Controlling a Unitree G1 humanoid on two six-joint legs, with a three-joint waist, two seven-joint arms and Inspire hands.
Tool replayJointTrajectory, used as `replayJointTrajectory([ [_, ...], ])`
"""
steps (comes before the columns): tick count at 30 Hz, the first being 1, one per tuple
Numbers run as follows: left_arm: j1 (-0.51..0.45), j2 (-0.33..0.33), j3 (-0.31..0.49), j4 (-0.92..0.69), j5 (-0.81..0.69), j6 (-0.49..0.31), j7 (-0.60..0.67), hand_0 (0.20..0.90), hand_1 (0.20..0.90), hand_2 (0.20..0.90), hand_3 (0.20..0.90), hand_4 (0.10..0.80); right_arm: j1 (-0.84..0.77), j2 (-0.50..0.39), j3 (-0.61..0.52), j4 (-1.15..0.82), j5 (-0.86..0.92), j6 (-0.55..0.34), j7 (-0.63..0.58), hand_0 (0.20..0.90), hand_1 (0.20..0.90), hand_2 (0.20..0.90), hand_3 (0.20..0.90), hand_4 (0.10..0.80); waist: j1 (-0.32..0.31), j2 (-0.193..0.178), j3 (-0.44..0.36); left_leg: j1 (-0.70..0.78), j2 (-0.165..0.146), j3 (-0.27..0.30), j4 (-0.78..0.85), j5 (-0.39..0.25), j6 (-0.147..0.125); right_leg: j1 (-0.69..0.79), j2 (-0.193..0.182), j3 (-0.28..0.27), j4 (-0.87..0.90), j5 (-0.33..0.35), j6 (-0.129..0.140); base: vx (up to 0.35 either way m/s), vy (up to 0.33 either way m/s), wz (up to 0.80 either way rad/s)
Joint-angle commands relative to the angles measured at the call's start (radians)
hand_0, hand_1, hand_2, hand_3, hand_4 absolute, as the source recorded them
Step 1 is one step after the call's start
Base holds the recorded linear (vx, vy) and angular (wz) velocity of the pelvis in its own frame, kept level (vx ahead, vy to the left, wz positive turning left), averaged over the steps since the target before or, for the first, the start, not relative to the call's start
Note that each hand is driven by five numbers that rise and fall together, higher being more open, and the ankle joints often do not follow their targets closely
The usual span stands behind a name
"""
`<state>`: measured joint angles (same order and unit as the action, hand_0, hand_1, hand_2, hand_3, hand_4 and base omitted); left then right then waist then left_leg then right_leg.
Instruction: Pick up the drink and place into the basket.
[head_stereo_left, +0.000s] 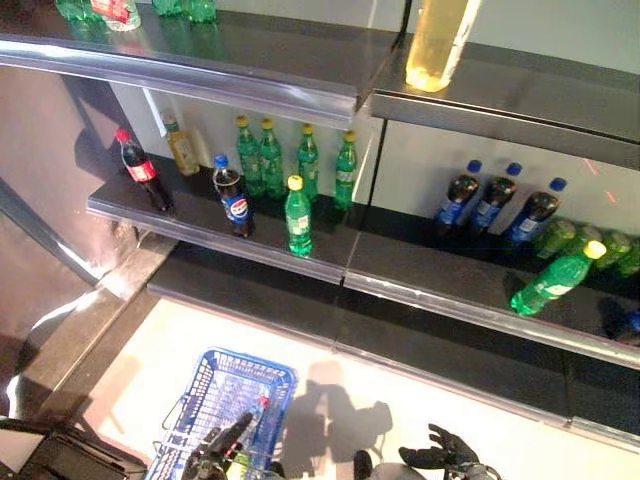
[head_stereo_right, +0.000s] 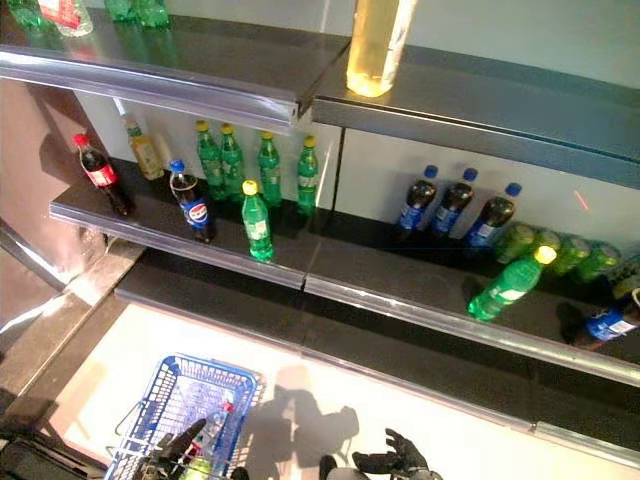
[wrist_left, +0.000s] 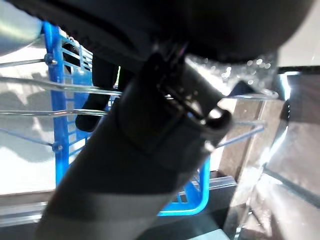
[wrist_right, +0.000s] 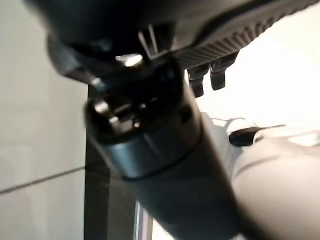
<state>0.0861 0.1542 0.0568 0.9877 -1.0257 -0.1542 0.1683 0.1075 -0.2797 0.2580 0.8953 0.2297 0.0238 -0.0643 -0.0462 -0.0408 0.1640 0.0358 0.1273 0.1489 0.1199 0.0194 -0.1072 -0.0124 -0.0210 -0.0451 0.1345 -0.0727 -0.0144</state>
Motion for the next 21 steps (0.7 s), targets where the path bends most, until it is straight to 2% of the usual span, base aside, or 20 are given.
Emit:
replayJointTrajectory([
  [1,0.013,0.002,0.033,-0.061,-0.026,-0.109,-0.027,0.300,0.300,0.300,0.200,0.100,-0.023,-0.045,0.008,0.019,-0.004,-0.036,-0.009,0.900,0.900,0.900,0.900,0.800,0.027,-0.018,-0.014,-0.056,-0.177,-0.114,0.170,-0.114,0.114,0.076,0.010,0.029,-0.093,0.045,0.042,0.109,-0.014,-0.83],
  [2,0.024,-0.005,0.045,-0.033,-0.042,-0.115,-0.036,0.300,0.300,0.300,0.200,0.100,-0.025,-0.040,0.009,0.035,-0.015,-0.038,0.001,0.900,0.900,0.900,0.900,0.800,0.037,-0.007,-0.016,-0.043,-0.233,-0.180,0.138,-0.136,0.135,0.070,0.032,0.066,-0.078,0.043,0.046,0.102,-0.021,-1.02],
  [3,0.028,-0.007,0.054,-0.010,-0.048,-0.119,-0.047,0.300,0.300,0.300,0.200,0.100,-0.024,-0.034,0.013,0.047,-0.027,-0.046,0.003,0.900,0.900,0.900,0.900,0.800,0.040,-0.002,-0.021,-0.043,-0.259,-0.212,0.121,-0.140,0.144,0.059,0.047,0.091,-0.067,0.043,0.048,0.112,-0.010,-0.97],
  [4,0.029,-0.004,0.056,0.012,-0.053,-0.119,-0.058,0.300,0.300,0.300,0.200,0.100,-0.027,-0.029,0.019,0.065,-0.041,-0.060,0.004,0.900,0.900,0.900,0.900,0.800,0.041,-0.001,-0.020,-0.036,-0.268,-0.227,0.111,-0.160,0.151,0.053,0.055,0.104,-0.054,0.035,0.049,0.066,0.007,-0.87],
  [6,0.025,0.001,0.052,0.042,-0.034,-0.107,-0.064,0.300,0.300,0.300,0.200,0.100,-0.034,-0.021,0.026,0.089,-0.047,-0.072,-0.009,0.900,0.900,0.900,0.900,0.800,0.036,0.001,-0.021,-0.019,-0.267,-0.223,0.093,-0.175,0.157,0.052,0.066,0.109,-0.035,0.014,0.044,0.064,0.057,-0.89],
  [8,0.017,0.004,0.035,0.075,0.007,-0.105,-0.071,0.300,0.300,0.300,0.200,0.100,-0.031,-0.002,0.021,0.098,-0.016,-0.066,-0.045,0.900,0.900,0.900,0.900,0.800,0.023,0.005,-0.025,-0.004,-0.261,-0.200,0.067,-0.164,0.160,0.042,0.078,0.103,-0.006,0.012,0.049,0.048,0.049,-0.68],
  [12,0.006,0.029,-0.012,0.069,0.035,-0.097,-0.041,0.300,0.300,0.300,0.200,0.100,-0.039,0.022,0.035,0.084,-0.056,-0.042,-0.052,0.900,0.900,0.900,0.900,0.800,0.004,0.009,-0.016,0.034,-0.251,-0.189,0.009,-0.158,0.171,-0.041,0.088,0.062,0.179,0.039,0.082,0.019,-0.008,-0.27],
  [14,0.001,0.041,-0.018,0.061,0.043,-0.085,-0.032,0.300,0.300,0.300,0.200,0.100,-0.043,0.022,0.041,0.081,-0.049,-0.015,-0.056,0.900,0.900,0.900,0.900,0.800,0.001,0.009,-0.010,0.046,-0.244,-0.179,-0.004,-0.156,0.170,-0.055,0.091,0.053,0.204,0.047,0.089,0.015,-0.090,-0.41],
  [16,-0.008,0.044,-0.031,0.069,0.038,-0.093,-0.024,0.300,0.300,0.300,0.200,0.100,-0.057,0.028,0.051,0.109,-0.050,-0.005,-0.039,0.900,0.900,0.900,0.900,0.800,0.018,0.009,-0.012,0.052,-0.235,-0.164,-0.026,-0.140,0.162,-0.020,0.037,0.004,0.135,0.052,0.091,0.012,-0.176,-0.42],
  [18,-0.019,0.044,-0.029,0.076,0.043,-0.097,-0.020,0.300,0.300,0.300,0.200,0.100,-0.082,0.043,0.056,0.161,-0.056,-0.019,-0.036,0.900,0.900,0.900,0.900,0.800,0.032,0.019,-0.010,0.065,-0.213,-0.137,-0.055,-0.133,0.155,-0.020,-0.049,-0.013,0.061,0.098,0.129,0.014,-0.268,-0.39],
  [19,-0.024,0.047,-0.032,0.083,0.045,-0.096,-0.023,0.300,0.300,0.300,0.200,0.100,-0.090,0.050,0.059,0.177,-0.049,-0.020,-0.038,0.900,0.900,0.900,0.900,0.800,0.035,0.023,-0.011,0.070,-0.205,-0.132,-0.061,-0.135,0.153,-0.022,-0.081,-0.004,0.021,0.121,0.144,0.048,-0.297,-0.48],
  [20,-0.026,0.048,-0.035,0.088,0.045,-0.097,-0.022,0.300,0.300,0.300,0.200,0.100,-0.095,0.055,0.061,0.184,-0.043,-0.018,-0.041,0.900,0.900,0.900,0.900,0.800,0.037,0.026,-0.009,0.076,-0.199,-0.131,-0.064,-0.138,0.151,-0.018,-0.097,0.003,-0.001,0.137,0.153,0.084,-0.331,-0.46],
  [21,-0.023,0.051,-0.027,0.095,0.047,-0.093,-0.020,0.300,0.300,0.300,0.200,0.100,-0.101,0.063,0.060,0.197,-0.052,-0.020,-0.042,0.900,0.900,0.900,0.900,0.800,0.040,0.029,-0.011,0.087,-0.186,-0.120,-0.070,-0.142,0.141,-0.027,-0.142,0.002,-0.034,0.189,0.169,0.115,-0.420,-0.43],
])
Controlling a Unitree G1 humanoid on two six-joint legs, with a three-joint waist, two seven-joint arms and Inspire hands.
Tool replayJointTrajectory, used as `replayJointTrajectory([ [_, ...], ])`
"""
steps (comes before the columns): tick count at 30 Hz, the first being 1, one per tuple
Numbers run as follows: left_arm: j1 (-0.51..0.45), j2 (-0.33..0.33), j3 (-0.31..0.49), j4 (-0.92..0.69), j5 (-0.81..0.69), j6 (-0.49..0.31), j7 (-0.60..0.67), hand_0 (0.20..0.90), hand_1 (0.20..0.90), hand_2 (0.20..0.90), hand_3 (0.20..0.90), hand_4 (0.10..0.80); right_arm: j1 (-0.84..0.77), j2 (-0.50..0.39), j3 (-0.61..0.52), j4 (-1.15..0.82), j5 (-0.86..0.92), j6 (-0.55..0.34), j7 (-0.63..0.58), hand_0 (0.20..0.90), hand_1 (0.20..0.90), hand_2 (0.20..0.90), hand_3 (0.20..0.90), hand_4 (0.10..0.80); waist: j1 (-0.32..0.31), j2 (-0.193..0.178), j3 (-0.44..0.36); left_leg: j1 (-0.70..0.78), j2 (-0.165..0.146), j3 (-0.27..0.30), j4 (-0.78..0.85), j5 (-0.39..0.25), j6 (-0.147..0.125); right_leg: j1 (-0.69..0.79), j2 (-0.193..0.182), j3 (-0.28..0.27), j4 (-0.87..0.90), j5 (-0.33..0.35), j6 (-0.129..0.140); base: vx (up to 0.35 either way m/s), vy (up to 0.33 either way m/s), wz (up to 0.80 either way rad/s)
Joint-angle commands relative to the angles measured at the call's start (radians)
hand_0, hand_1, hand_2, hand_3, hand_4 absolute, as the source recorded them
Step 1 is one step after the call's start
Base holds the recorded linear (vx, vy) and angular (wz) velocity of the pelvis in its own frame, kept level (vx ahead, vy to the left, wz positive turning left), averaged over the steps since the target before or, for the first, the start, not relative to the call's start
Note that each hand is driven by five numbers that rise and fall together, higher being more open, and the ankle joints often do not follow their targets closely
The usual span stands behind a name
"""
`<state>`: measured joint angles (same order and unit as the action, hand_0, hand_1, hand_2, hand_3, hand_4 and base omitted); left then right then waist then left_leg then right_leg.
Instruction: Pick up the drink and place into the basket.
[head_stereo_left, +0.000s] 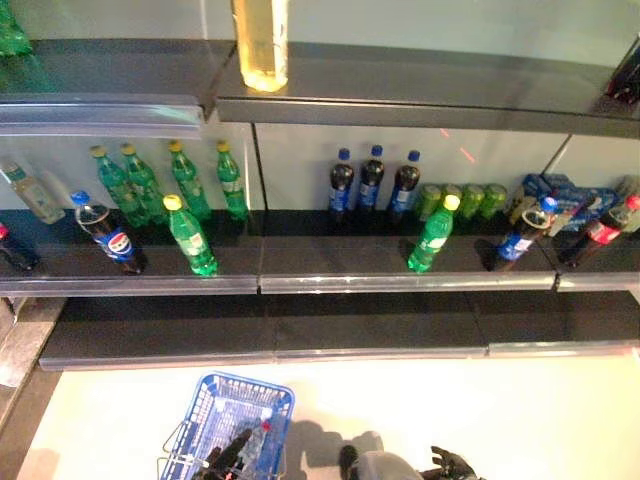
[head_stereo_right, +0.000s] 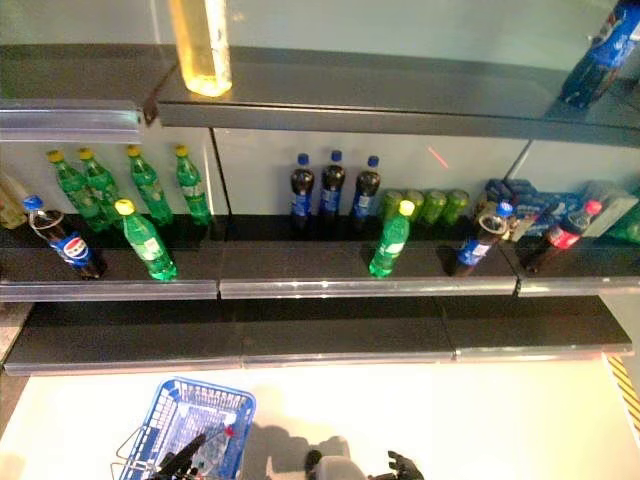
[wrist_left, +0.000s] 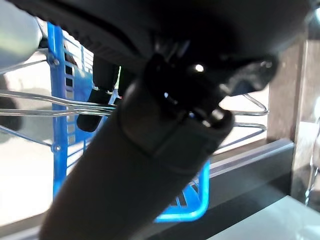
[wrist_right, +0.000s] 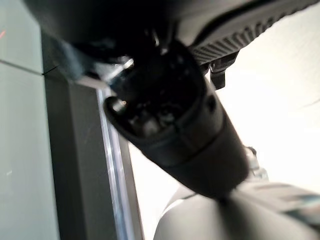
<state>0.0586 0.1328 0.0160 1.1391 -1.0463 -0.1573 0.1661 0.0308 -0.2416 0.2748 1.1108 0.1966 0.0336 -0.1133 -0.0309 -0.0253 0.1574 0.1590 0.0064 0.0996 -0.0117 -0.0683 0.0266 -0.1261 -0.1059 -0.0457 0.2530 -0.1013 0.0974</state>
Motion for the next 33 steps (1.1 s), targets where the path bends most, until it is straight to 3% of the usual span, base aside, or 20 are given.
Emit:
replayJointTrajectory([
  [1,0.010,0.078,0.025,-0.051,0.067,-0.082,-0.009,0.300,0.300,0.300,0.200,0.100,-0.033,0.032,0.054,-0.014,-0.037,-0.028,0.007,0.900,0.900,0.900,0.900,0.800,0.030,0.016,-0.003,-0.015,-0.037,-0.045,0.054,-0.060,-0.010,0.075,-0.106,-0.024,-0.178,0.263,0.075,0.111,-0.442,-0.33],
  [3,0.021,0.085,0.038,-0.057,0.065,-0.079,0.012,0.300,0.300,0.300,0.200,0.100,-0.042,0.034,0.069,-0.022,-0.069,-0.021,0.005,0.900,0.900,0.900,0.900,0.800,0.040,0.016,-0.007,-0.003,0.002,-0.005,0.054,-0.065,-0.029,0.065,-0.133,-0.083,-0.176,0.264,0.089,0.078,-0.484,-0.52],
  [4,0.028,0.088,0.047,-0.057,0.068,-0.080,0.032,0.300,0.300,0.300,0.200,0.100,-0.049,0.028,0.083,-0.033,-0.087,-0.017,0.004,0.900,0.900,0.900,0.900,0.800,0.049,0.014,-0.015,-0.004,0.040,0.023,0.071,-0.064,-0.047,0.085,-0.131,-0.124,-0.179,0.213,0.084,0.068,-0.494,-0.66],
  [5,0.031,0.087,0.049,-0.057,0.067,-0.083,0.040,0.300,0.300,0.300,0.200,0.100,-0.051,0.026,0.087,-0.040,-0.091,-0.012,0.006,0.900,0.900,0.900,0.900,0.800,0.049,0.012,-0.017,-0.004,0.054,0.031,0.079,-0.065,-0.053,0.089,-0.124,-0.132,-0.177,0.200,0.078,0.110,-0.560,-0.71],
  [7,0.040,0.084,0.054,-0.054,0.061,-0.102,0.062,0.300,0.300,0.300,0.200,0.100,-0.055,0.019,0.095,-0.061,-0.094,0.013,0.020,0.900,0.900,0.900,0.900,0.800,0.046,-0.001,-0.027,0.002,0.103,0.045,0.107,-0.065,-0.073,0.086,-0.081,-0.137,-0.144,0.146,0.047,0.142,-0.533,-0.59],
  [9,0.043,0.087,0.076,-0.051,0.031,-0.114,0.056,0.300,0.300,0.300,0.200,0.100,-0.053,-0.001,0.105,-0.079,-0.092,0.022,0.039,0.900,0.900,0.900,0.900,0.800,0.044,-0.022,-0.023,-0.029,0.178,0.040,0.208,-0.022,-0.089,0.098,-0.020,-0.124,-0.119,0.088,-0.013,0.161,-0.669,-0.49],
  [11,0.045,0.077,0.090,-0.046,0.001,-0.128,0.050,0.300,0.300,0.300,0.200,0.100,-0.055,-0.015,0.116,-0.082,-0.080,0.037,0.046,0.900,0.900,0.900,0.900,0.800,0.058,-0.039,-0.013,-0.097,0.213,0.000,0.335,0.047,-0.079,0.126,0.019,-0.117,-0.133,0.073,-0.052,0.148,-0.613,-0.39],
  [12,0.048,0.067,0.098,-0.044,-0.020,-0.139,0.042,0.300,0.300,0.300,0.200,0.100,-0.058,-0.019,0.119,-0.076,-0.071,0.052,0.050,0.900,0.900,0.900,0.900,0.800,0.067,-0.049,-0.004,-0.152,0.211,-0.025,0.432,0.069,-0.058,0.139,0.044,-0.099,-0.134,0.064,-0.074,0.170,-0.546,-0.39],
  [14,0.049,0.061,0.103,-0.049,-0.039,-0.137,0.032,0.300,0.300,0.300,0.200,0.100,-0.058,-0.022,0.119,-0.057,-0.066,0.050,0.054,0.900,0.900,0.900,0.900,0.800,0.076,-0.056,0.006,-0.222,0.187,-0.059,0.538,0.086,-0.034,0.153,0.068,-0.073,-0.138,0.061,-0.095,0.160,-0.392,-0.67],
  [15,0.049,0.059,0.100,-0.048,-0.047,-0.138,0.031,0.300,0.300,0.300,0.200,0.100,-0.059,-0.023,0.121,-0.053,-0.068,0.050,0.057,0.900,0.900,0.900,0.900,0.800,0.083,-0.058,0.009,-0.240,0.149,-0.083,0.559,0.072,-0.022,0.157,0.069,-0.066,-0.141,0.063,-0.095,0.221,-0.288,-0.79],
  [16,0.050,0.047,0.090,-0.039,-0.071,-0.151,0.021,0.300,0.300,0.300,0.200,0.100,-0.067,-0.027,0.135,-0.032,-0.092,0.037,0.083,0.900,0.900,0.900,0.900,0.800,0.114,-0.056,0.019,-0.318,-0.023,-0.146,0.615,0.013,0.028,0.169,0.082,-0.031,-0.151,0.072,-0.092,0.253,-0.246,-0.61],
  [17,0.051,0.043,0.082,-0.033,-0.079,-0.156,0.019,0.300,0.300,0.300,0.200,0.100,-0.072,-0.031,0.142,-0.023,-0.089,0.028,0.091,0.900,0.900,0.900,0.900,0.800,0.124,-0.048,0.024,-0.345,-0.070,-0.144,0.623,0.008,0.036,0.175,0.095,-0.021,-0.152,0.072,-0.093,0.347,-0.302,-0.92],
  [20,0.061,0.041,0.079,-0.012,-0.044,-0.143,0.019,0.300,0.300,0.300,0.200,0.100,-0.086,-0.020,0.134,-0.003,-0.047,0.006,0.057,0.900,0.900,0.900,0.900,0.800,0.132,-0.017,0.036,-0.349,-0.114,-0.084,0.481,0.038,0.026,0.205,0.138,-0.020,-0.151,0.051,-0.091,0.303,-0.177,-0.70],
  [21,0.068,0.042,0.082,0.010,-0.023,-0.145,0.032,0.300,0.300,0.300,0.200,0.100,-0.096,-0.011,0.127,-0.003,-0.035,0.003,0.041,0.900,0.900,0.900,0.900,0.800,0.145,0.006,0.033,-0.355,-0.154,-0.079,0.367,0.078,0.007,0.221,0.170,-0.010,-0.153,0.045,-0.088,0.458,-0.198,-0.50],
  [25,0.078,0.053,0.098,0.055,-0.013,-0.157,0.027,0.300,0.300,0.300,0.200,0.100,-0.114,0.006,0.118,-0.028,-0.019,0.004,0.024,0.900,0.900,0.900,0.900,0.800,0.177,0.038,0.012,-0.405,-0.201,-0.020,0.240,0.161,-0.022,0.269,0.226,-0.017,-0.117,0.001,-0.094,0.369,-0.142,-0.35],
  [26,0.079,0.057,0.104,0.059,-0.025,-0.159,0.028,0.300,0.300,0.300,0.200,0.100,-0.120,0.012,0.123,-0.037,-0.021,0.010,0.025,0.900,0.900,0.900,0.900,0.800,0.183,0.035,0.002,-0.409,-0.208,-0.008,0.250,0.140,-0.014,0.268,0.235,-0.022,-0.083,-0.022,-0.096,0.508,-0.158,-0.29],
  [27,0.079,0.061,0.118,0.056,-0.034,-0.153,0.045,0.300,0.300,0.300,0.200,0.100,-0.131,0.021,0.135,-0.039,-0.014,0.018,0.022,0.900,0.900,0.900,0.900,0.800,0.187,0.025,-0.015,-0.379,-0.215,-0.013,0.239,0.071,0.011,0.270,0.240,-0.024,-0.035,-0.064,-0.099,0.448,-0.119,-0.30],
  [29,0.072,0.065,0.149,0.067,-0.040,-0.157,0.056,0.300,0.300,0.300,0.200,0.100,-0.135,0.042,0.135,-0.035,-0.022,0.046,0.025,0.900,0.900,0.900,0.900,0.800,0.194,-0.001,-0.039,-0.339,-0.240,-0.039,0.227,0.021,0.047,0.266,0.236,-0.023,0.091,0.008,-0.053,0.424,-0.113,-0.45],
  [32,0.060,0.086,0.160,0.072,-0.034,-0.152,0.039,0.300,0.300,0.300,0.200,0.100,-0.123,0.053,0.154,-0.037,-0.047,0.011,0.057,0.900,0.900,0.900,0.900,0.800,0.181,-0.008,-0.049,-0.235,-0.203,-0.061,0.183,-0.003,0.061,0.159,0.234,-0.066,0.443,0.181,0.053,0.337,-0.125,-0.12],
  [33,0.056,0.091,0.156,0.064,-0.036,-0.152,0.036,0.300,0.300,0.300,0.200,0.100,-0.124,0.052,0.160,-0.045,-0.040,0.015,0.058,0.900,0.900,0.900,0.900,0.800,0.175,0.002,-0.054,-0.215,-0.179,-0.068,0.175,-0.004,0.056,0.119,0.219,-0.082,0.481,0.189,0.056,0.300,-0.145,0.19],
])
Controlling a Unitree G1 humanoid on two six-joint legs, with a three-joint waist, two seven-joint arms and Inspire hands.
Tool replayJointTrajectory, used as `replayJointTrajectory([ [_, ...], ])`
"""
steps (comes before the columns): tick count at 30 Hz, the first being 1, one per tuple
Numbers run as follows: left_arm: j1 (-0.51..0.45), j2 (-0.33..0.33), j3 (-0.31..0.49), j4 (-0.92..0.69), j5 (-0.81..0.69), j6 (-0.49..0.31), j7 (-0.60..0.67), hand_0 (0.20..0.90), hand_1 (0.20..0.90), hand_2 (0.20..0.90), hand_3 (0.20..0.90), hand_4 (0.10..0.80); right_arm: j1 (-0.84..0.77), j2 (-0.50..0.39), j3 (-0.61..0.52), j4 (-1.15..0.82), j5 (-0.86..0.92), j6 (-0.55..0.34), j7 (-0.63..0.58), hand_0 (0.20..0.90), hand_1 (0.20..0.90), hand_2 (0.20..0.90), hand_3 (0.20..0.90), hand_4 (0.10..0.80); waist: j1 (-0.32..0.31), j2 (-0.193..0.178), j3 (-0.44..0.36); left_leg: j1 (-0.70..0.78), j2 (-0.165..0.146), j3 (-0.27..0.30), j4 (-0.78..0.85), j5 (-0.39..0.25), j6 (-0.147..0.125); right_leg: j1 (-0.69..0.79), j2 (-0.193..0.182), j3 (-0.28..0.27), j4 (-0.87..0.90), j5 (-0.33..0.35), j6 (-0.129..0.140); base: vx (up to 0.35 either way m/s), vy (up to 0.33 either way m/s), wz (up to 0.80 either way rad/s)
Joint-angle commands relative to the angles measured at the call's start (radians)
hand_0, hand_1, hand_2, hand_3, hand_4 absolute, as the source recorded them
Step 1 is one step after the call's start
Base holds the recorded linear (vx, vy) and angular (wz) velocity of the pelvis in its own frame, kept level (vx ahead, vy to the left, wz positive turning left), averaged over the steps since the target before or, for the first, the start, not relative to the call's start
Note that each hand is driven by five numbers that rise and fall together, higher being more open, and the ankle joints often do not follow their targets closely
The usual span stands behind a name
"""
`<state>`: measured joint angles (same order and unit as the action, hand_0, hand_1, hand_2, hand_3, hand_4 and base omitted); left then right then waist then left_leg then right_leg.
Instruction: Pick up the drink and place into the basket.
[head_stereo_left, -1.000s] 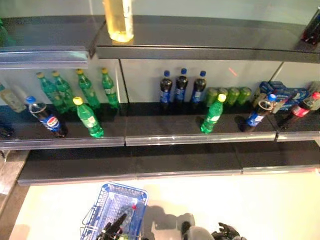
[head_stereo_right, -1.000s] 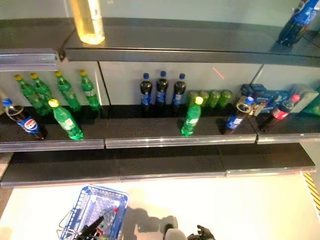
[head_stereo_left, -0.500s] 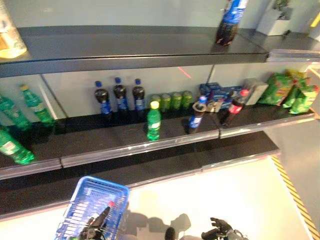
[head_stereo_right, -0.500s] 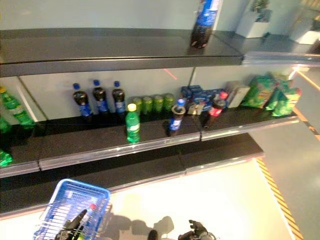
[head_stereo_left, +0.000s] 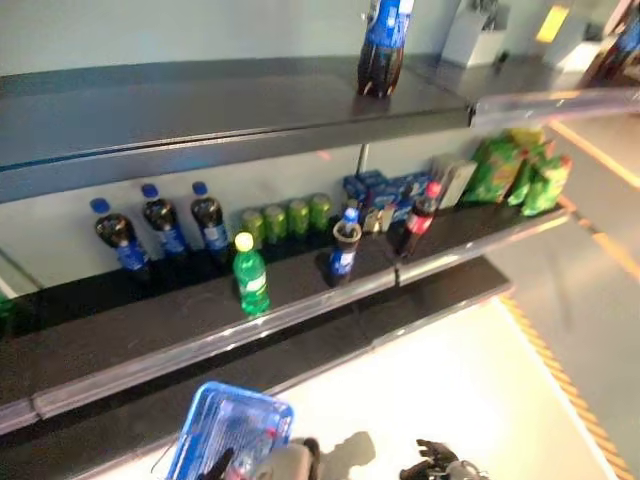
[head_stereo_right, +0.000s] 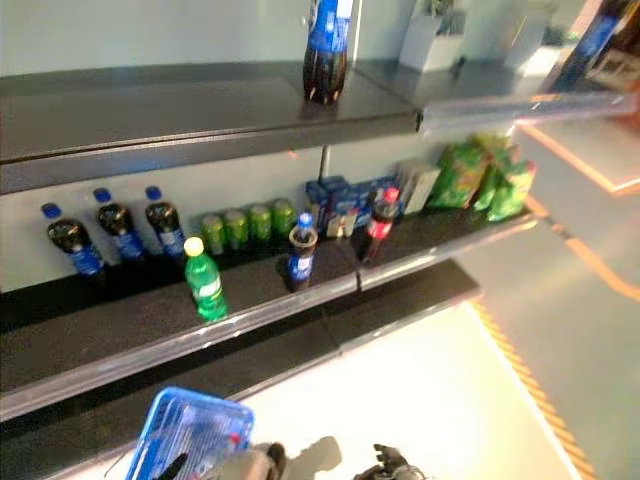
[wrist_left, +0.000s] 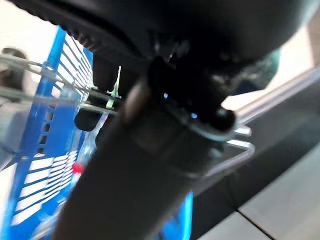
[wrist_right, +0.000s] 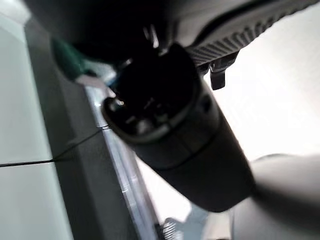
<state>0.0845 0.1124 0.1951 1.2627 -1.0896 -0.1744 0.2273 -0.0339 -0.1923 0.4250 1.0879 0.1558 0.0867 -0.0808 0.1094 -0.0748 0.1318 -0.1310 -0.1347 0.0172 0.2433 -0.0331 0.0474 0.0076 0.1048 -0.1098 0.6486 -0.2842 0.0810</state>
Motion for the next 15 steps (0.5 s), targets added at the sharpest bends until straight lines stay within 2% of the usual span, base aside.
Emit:
replayJointTrajectory([
  [1,0.018,0.112,-0.032,-0.067,-0.003,-0.137,-0.027,0.300,0.300,0.300,0.200,0.100,-0.060,-0.002,0.015,-0.034,0.013,-0.029,0.014,0.900,0.900,0.900,0.900,0.800,0.026,0.057,-0.030,0.095,-0.020,0.008,-0.076,-0.046,0.035,-0.033,-0.050,-0.042,0.064,0.318,0.049,0.204,-0.142,0.26],
  [3,-0.013,0.113,-0.065,-0.084,-0.033,-0.142,-0.033,0.300,0.300,0.300,0.200,0.100,-0.071,-0.010,0.014,-0.050,0.026,-0.014,-0.002,0.900,0.900,0.900,0.900,0.800,0.017,0.068,-0.021,0.107,0.004,-0.006,-0.057,-0.056,0.023,-0.041,-0.147,-0.064,-0.079,0.259,0.023,0.120,-0.250,0.36],
  [4,-0.046,0.116,-0.083,-0.110,-0.029,-0.134,-0.030,0.300,0.300,0.300,0.200,0.100,-0.082,-0.012,0.014,-0.051,0.043,-0.023,-0.013,0.900,0.900,0.900,0.900,0.800,0.010,0.077,-0.012,0.121,0.016,-0.030,-0.061,-0.066,0.021,-0.066,-0.214,-0.046,-0.229,0.280,0.018,0.051,-0.338,0.32],
  [5,-0.059,0.121,-0.098,-0.125,-0.037,-0.128,-0.023,0.300,0.300,0.300,0.200,0.100,-0.087,-0.014,0.016,-0.058,0.049,-0.025,-0.018,0.900,0.900,0.900,0.900,0.800,0.008,0.081,-0.007,0.124,0.023,-0.042,-0.066,-0.068,0.019,-0.073,-0.234,-0.034,-0.274,0.280,0.018,0.023,-0.484,0.70],
  [6,-0.077,0.119,-0.108,-0.159,-0.035,-0.118,-0.016,0.300,0.300,0.300,0.200,0.100,-0.091,-0.015,0.023,-0.079,0.054,-0.022,-0.035,0.900,0.900,0.900,0.900,0.800,0.001,0.086,0.006,0.127,0.035,-0.074,-0.074,-0.072,0.007,-0.071,-0.290,0.020,-0.408,0.328,0.028,0.005,-0.315,0.73],
  [7,-0.076,0.119,-0.108,-0.160,-0.035,-0.118,-0.015,0.300,0.300,0.300,0.200,0.100,-0.091,-0.015,0.023,-0.079,0.054,-0.022,-0.035,0.900,0.900,0.900,0.900,0.800,-0.001,0.088,0.010,0.132,0.036,-0.076,-0.074,-0.073,0.007,-0.063,-0.289,0.017,-0.413,0.329,0.028,-0.002,-0.445,1.01],
  [8,-0.085,0.118,-0.124,-0.182,-0.049,-0.120,-0.013,0.300,0.300,0.300,0.200,0.100,-0.097,-0.017,0.033,-0.089,0.054,-0.007,-0.041,0.900,0.900,0.900,0.900,0.800,-0.012,0.090,0.017,0.140,0.057,-0.104,-0.091,-0.072,-0.008,-0.063,-0.303,0.075,-0.461,0.359,0.044,-0.012,-0.344,0.90],
  [9,-0.087,0.117,-0.133,-0.193,-0.071,-0.123,-0.015,0.300,0.300,0.300,0.200,0.100,-0.101,-0.018,0.036,-0.093,0.043,0.004,-0.032,0.900,0.900,0.900,0.900,0.800,-0.015,0.090,0.019,0.143,0.068,-0.114,-0.099,-0.070,-0.015,-0.060,-0.303,0.092,-0.470,0.356,0.050,-0.023,-0.440,0.87],
  [10,-0.089,0.112,-0.136,-0.206,-0.078,-0.128,-0.009,0.300,0.300,0.300,0.200,0.100,-0.106,-0.020,0.039,-0.093,0.039,0.013,-0.022,0.900,0.900,0.900,0.900,0.800,-0.014,0.089,0.020,0.142,0.089,-0.119,-0.104,-0.061,-0.025,-0.047,-0.292,0.091,-0.470,0.322,0.054,-0.022,-0.419,0.81],
  [12,-0.091,0.094,-0.138,-0.216,-0.058,-0.151,0.006,0.300,0.300,0.300,0.200,0.100,-0.104,-0.018,0.051,-0.090,0.039,0.022,-0.007,0.900,0.900,0.900,0.900,0.800,0.003,0.065,0.020,0.128,0.122,-0.127,-0.104,-0.055,-0.053,0.003,-0.284,0.048,-0.522,0.281,0.056,-0.012,-0.482,0.57],
  [13,-0.085,0.083,-0.132,-0.215,-0.051,-0.161,0.006,0.300,0.300,0.300,0.200,0.100,-0.098,-0.019,0.057,-0.098,0.019,0.043,0.014,0.900,0.900,0.900,0.900,0.800,0.010,0.055,0.020,0.118,0.142,-0.138,-0.115,-0.033,-0.071,0.016,-0.267,0.036,-0.539,0.273,0.050,-0.074,-0.555,0.61],
  [15,-0.071,0.074,-0.140,-0.226,-0.053,-0.162,-0.001,0.300,0.300,0.300,0.200,0.100,-0.088,-0.033,0.084,-0.117,0.022,0.028,0.031,0.900,0.900,0.900,0.900,0.800,0.026,0.045,0.036,0.087,0.178,-0.146,-0.139,0.018,-0.100,0.017,-0.238,0.009,-0.554,0.265,0.027,-0.162,-0.481,0.63],
])
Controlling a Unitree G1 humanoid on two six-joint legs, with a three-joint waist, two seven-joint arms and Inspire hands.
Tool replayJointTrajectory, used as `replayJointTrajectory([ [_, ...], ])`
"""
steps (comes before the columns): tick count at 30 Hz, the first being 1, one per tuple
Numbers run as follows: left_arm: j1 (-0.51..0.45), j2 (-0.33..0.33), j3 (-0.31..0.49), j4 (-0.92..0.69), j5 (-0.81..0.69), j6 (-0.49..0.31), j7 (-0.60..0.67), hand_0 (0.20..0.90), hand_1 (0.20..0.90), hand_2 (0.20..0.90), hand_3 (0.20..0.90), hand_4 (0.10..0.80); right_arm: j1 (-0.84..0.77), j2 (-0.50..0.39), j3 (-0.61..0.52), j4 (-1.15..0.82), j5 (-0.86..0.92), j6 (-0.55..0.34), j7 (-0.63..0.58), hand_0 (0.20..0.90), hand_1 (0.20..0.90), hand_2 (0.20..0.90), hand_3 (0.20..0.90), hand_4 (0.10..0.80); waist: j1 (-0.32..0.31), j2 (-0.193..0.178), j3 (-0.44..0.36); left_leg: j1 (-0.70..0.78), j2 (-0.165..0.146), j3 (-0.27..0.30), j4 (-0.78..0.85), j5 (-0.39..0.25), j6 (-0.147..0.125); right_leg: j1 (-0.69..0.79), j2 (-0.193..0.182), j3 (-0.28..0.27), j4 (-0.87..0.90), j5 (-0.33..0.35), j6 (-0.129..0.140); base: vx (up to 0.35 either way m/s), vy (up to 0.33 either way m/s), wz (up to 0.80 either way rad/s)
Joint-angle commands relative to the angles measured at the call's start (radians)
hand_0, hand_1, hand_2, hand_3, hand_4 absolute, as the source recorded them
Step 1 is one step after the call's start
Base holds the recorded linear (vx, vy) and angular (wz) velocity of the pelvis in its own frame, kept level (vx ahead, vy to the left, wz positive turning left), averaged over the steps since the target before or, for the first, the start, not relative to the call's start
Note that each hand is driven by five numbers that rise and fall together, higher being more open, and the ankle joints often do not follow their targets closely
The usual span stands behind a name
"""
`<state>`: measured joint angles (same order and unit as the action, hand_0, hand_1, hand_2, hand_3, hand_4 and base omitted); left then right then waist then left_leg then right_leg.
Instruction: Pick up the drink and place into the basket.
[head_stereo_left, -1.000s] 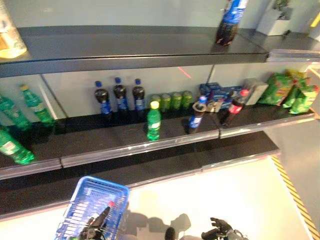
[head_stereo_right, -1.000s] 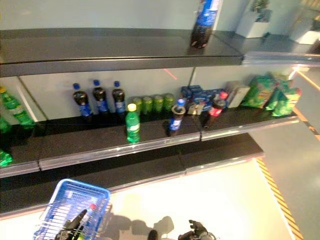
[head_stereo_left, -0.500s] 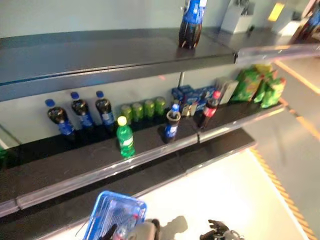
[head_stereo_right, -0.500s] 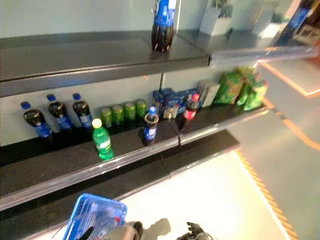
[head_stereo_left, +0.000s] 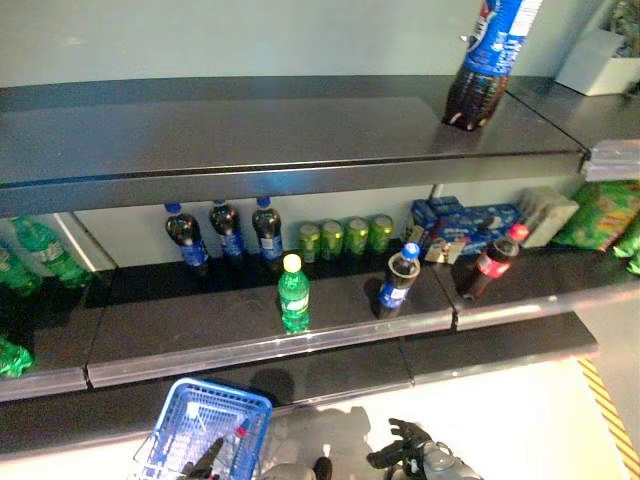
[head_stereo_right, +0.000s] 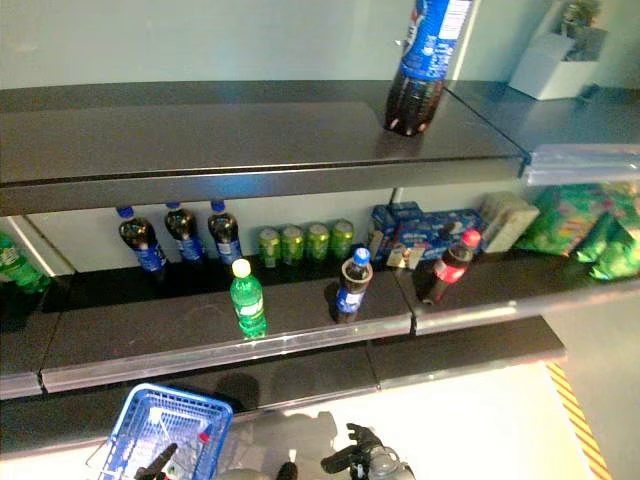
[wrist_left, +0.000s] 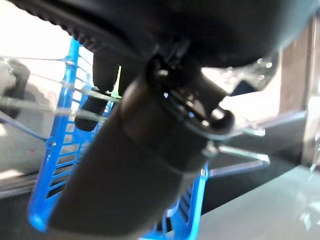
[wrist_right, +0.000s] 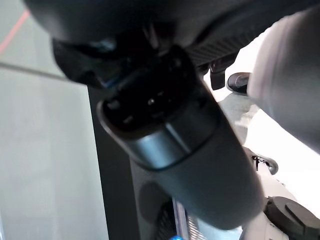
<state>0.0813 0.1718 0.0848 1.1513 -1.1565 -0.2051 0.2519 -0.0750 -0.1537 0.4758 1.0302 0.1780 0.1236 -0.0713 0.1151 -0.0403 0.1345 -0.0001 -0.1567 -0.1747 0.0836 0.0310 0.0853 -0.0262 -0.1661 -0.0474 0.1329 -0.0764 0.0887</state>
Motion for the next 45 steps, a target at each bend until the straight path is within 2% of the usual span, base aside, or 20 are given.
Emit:
replayJointTrajectory([
  [1,-0.065,0.013,-0.033,-0.116,0.018,-0.124,-0.029,0.300,0.300,0.300,0.200,0.100,-0.046,-0.079,0.039,-0.067,0.018,-0.018,0.024,0.900,0.900,0.900,0.900,0.800,0.028,0.008,0.045,-0.058,0.222,0.052,-0.003,-0.010,-0.153,0.051,0.041,-0.081,-0.053,0.059,0.008,-0.203,-0.350,0.42],
  [4,-0.072,-0.007,-0.044,-0.104,0.023,-0.082,-0.012,0.300,0.300,0.300,0.200,0.100,-0.049,-0.104,0.025,-0.074,0.068,-0.001,-0.013,0.900,0.900,0.900,0.900,0.800,0.026,0.019,0.065,-0.113,0.271,0.135,-0.061,0.078,-0.180,0.061,0.062,-0.167,-0.082,0.057,-0.023,-0.256,-0.291,0.52],
  [6,-0.069,-0.020,-0.045,-0.087,0.040,-0.070,-0.012,0.300,0.300,0.300,0.200,0.100,-0.058,-0.116,0.002,-0.053,0.079,-0.011,-0.012,0.900,0.900,0.900,0.900,0.800,0.014,0.015,0.067,-0.121,0.265,0.175,0.003,0.049,-0.176,0.059,0.056,-0.183,-0.086,0.055,-0.036,-0.221,-0.101,0.87],
  [9,-0.055,-0.036,-0.046,-0.060,0.037,-0.093,-0.023,0.300,0.300,0.300,0.200,0.100,-0.080,-0.124,-0.010,-0.024,0.070,-0.027,0.005,0.900,0.900,0.900,0.900,0.800,-0.004,-0.002,0.048,-0.072,0.236,0.168,0.075,-0.021,-0.156,0.038,0.035,-0.173,-0.086,0.068,-0.040,-0.133,0.083,0.12],
  [12,-0.052,-0.043,-0.048,-0.052,0.037,-0.112,-0.018,0.300,0.300,0.300,0.200,0.100,-0.071,-0.124,-0.021,-0.021,0.063,-0.031,0.011,0.900,0.900,0.900,0.900,0.800,-0.034,0.006,0.019,0.014,0.244,0.159,0.040,-0.036,-0.155,0.018,0.044,-0.147,-0.076,0.069,-0.043,-0.107,0.148,-0.17],
  [16,-0.085,-0.037,-0.072,-0.055,0.082,-0.094,-0.034,0.300,0.300,0.300,0.200,0.100,-0.069,-0.107,-0.033,0.018,0.081,-0.047,0.000,0.900,0.900,0.900,0.900,0.800,-0.058,0.028,0.008,0.081,0.256,0.184,-0.059,-0.061,-0.164,0.036,0.030,-0.140,-0.094,0.086,-0.010,-0.080,0.215,0.14],
  [18,-0.099,-0.036,-0.094,-0.055,0.113,-0.086,-0.041,0.300,0.300,0.300,0.200,0.100,-0.066,-0.093,-0.031,0.030,0.092,-0.053,-0.008,0.900,0.900,0.900,0.900,0.800,-0.065,0.037,0.011,0.087,0.242,0.180,-0.056,-0.075,-0.159,0.051,0.019,-0.126,-0.111,0.101,0.005,-0.057,0.237,0.06],
  [21,-0.099,-0.022,-0.118,-0.075,0.171,-0.056,-0.026,0.300,0.300,0.300,0.200,0.100,-0.059,-0.069,-0.015,0.017,0.103,-0.066,-0.007,0.900,0.900,0.900,0.900,0.800,-0.070,0.042,0.026,0.107,0.208,0.177,-0.043,-0.112,-0.139,0.028,-0.011,-0.115,-0.105,0.139,0.047,-0.013,0.214,0.03],
  [23,-0.083,0.002,-0.113,-0.082,0.226,-0.039,0.008,0.300,0.300,0.300,0.200,0.100,-0.051,-0.067,0.005,-0.071,0.056,-0.055,-0.007,0.900,0.900,0.900,0.900,0.800,-0.083,0.045,0.036,0.117,0.192,0.164,-0.038,-0.126,-0.116,0.010,-0.013,-0.067,-0.075,0.137,0.056,-0.023,0.104,-0.15],
  [26,-0.085,0.036,-0.115,-0.082,0.252,-0.021,0.043,0.300,0.300,0.300,0.200,0.100,-0.039,-0.075,0.026,-0.169,0.028,-0.057,0.003,0.900,0.900,0.900,0.900,0.800,-0.101,0.041,0.047,0.112,0.186,0.143,-0.019,-0.137,-0.102,-0.011,-0.006,0.005,-0.028,0.121,0.060,-0.016,-0.044,-0.15],
  [28,-0.089,0.065,-0.094,-0.092,0.236,-0.010,0.060,0.300,0.300,0.300,0.200,0.100,-0.036,-0.093,0.050,-0.285,-0.007,-0.021,0.017,0.900,0.900,0.900,0.900,0.800,-0.102,0.033,0.058,0.112,0.201,0.164,0.007,-0.143,-0.108,-0.026,-0.037,-0.009,-0.022,0.137,0.073,-0.063,-0.170,0.06],
  [29,-0.095,0.078,-0.072,-0.097,0.196,-0.019,0.050,0.300,0.300,0.300,0.200,0.100,-0.039,-0.115,0.078,-0.360,-0.045,-0.033,0.039,0.900,0.900,0.900,0.900,0.800,-0.098,0.023,0.064,0.112,0.227,0.196,0.027,-0.153,-0.123,-0.022,-0.057,-0.037,-0.040,0.143,0.075,-0.080,-0.282,0.02],
  [32,-0.083,0.075,-0.061,-0.098,0.122,-0.056,0.032,0.300,0.300,0.300,0.200,0.100,-0.048,-0.202,0.136,-0.573,-0.073,0.014,0.106,0.900,0.900,0.900,0.900,0.800,-0.099,0.002,0.062,0.118,0.279,0.236,0.050,-0.153,-0.150,0.000,-0.043,-0.071,-0.051,0.126,0.056,0.011,-0.242,-0.29],
  [33,-0.080,0.073,-0.060,-0.102,0.121,-0.054,0.035,0.300,0.300,0.300,0.200,0.100,-0.048,-0.218,0.139,-0.604,-0.073,0.018,0.114,0.900,0.900,0.900,0.900,0.800,-0.099,-0.002,0.061,0.114,0.284,0.238,0.053,-0.150,-0.153,0.001,-0.039,-0.071,-0.047,0.121,0.052,0.017,-0.178,-0.24],
  [34,-0.076,0.072,-0.058,-0.107,0.134,-0.033,0.044,0.300,0.300,0.300,0.200,0.100,-0.047,-0.233,0.142,-0.625,-0.095,-0.036,0.141,0.900,0.900,0.900,0.900,0.800,-0.099,-0.007,0.061,0.110,0.290,0.241,0.057,-0.146,-0.157,0.002,-0.034,-0.072,-0.042,0.115,0.048,0.011,-0.154,-0.06],
  [35,-0.071,0.069,-0.057,-0.101,0.150,-0.034,0.042,0.300,0.300,0.300,0.200,0.100,-0.055,-0.271,0.136,-0.705,-0.074,-0.009,0.169,0.900,0.900,0.900,0.900,0.800,-0.101,-0.018,0.061,0.104,0.300,0.249,0.056,-0.135,-0.162,0.008,-0.028,-0.077,-0.044,0.113,0.041,0.009,-0.182,0.03],
  [36,-0.066,0.062,-0.052,-0.085,0.175,-0.041,0.033,0.300,0.300,0.300,0.200,0.100,-0.063,-0.351,0.111,-0.831,-0.024,0.014,0.221,0.900,0.900,0.900,0.900,0.800,-0.106,-0.032,0.058,0.098,0.316,0.258,0.044,-0.115,-0.171,0.018,-0.019,-0.085,-0.053,0.108,0.034,0.003,-0.121,0.03],
  [40,-0.062,0.064,-0.033,-0.048,0.170,-0.036,-0.003,0.300,0.300,0.300,0.200,0.100,-0.059,-0.521,-0.007,-1.066,0.079,-0.035,0.319,0.900,0.900,0.900,0.900,0.800,-0.132,-0.036,0.037,0.119,0.335,0.262,-0.018,-0.085,-0.190,0.029,-0.008,-0.090,-0.065,0.098,0.032,0.020,-0.015,-0.02],
  [42,-0.055,0.062,-0.027,-0.047,0.180,-0.036,-0.011,0.300,0.300,0.300,0.200,0.100,-0.052,-0.557,-0.080,-1.139,0.139,-0.097,0.303,0.900,0.900,0.900,0.900,0.800,-0.142,-0.030,0.028,0.139,0.339,0.267,-0.053,-0.076,-0.197,0.032,-0.008,-0.094,-0.072,0.098,0.037,0.026,0.044,-0.02],
  [45,-0.035,0.047,-0.001,-0.063,0.212,-0.041,-0.004,0.300,0.300,0.300,0.200,0.100,-0.034,-0.542,-0.225,-1.240,0.219,-0.164,0.235,0.900,0.900,0.900,0.900,0.800,-0.158,-0.017,0.012,0.168,0.338,0.288,-0.091,-0.077,-0.199,0.043,-0.012,-0.094,-0.091,0.102,0.050,0.021,0.053,-0.03],
])
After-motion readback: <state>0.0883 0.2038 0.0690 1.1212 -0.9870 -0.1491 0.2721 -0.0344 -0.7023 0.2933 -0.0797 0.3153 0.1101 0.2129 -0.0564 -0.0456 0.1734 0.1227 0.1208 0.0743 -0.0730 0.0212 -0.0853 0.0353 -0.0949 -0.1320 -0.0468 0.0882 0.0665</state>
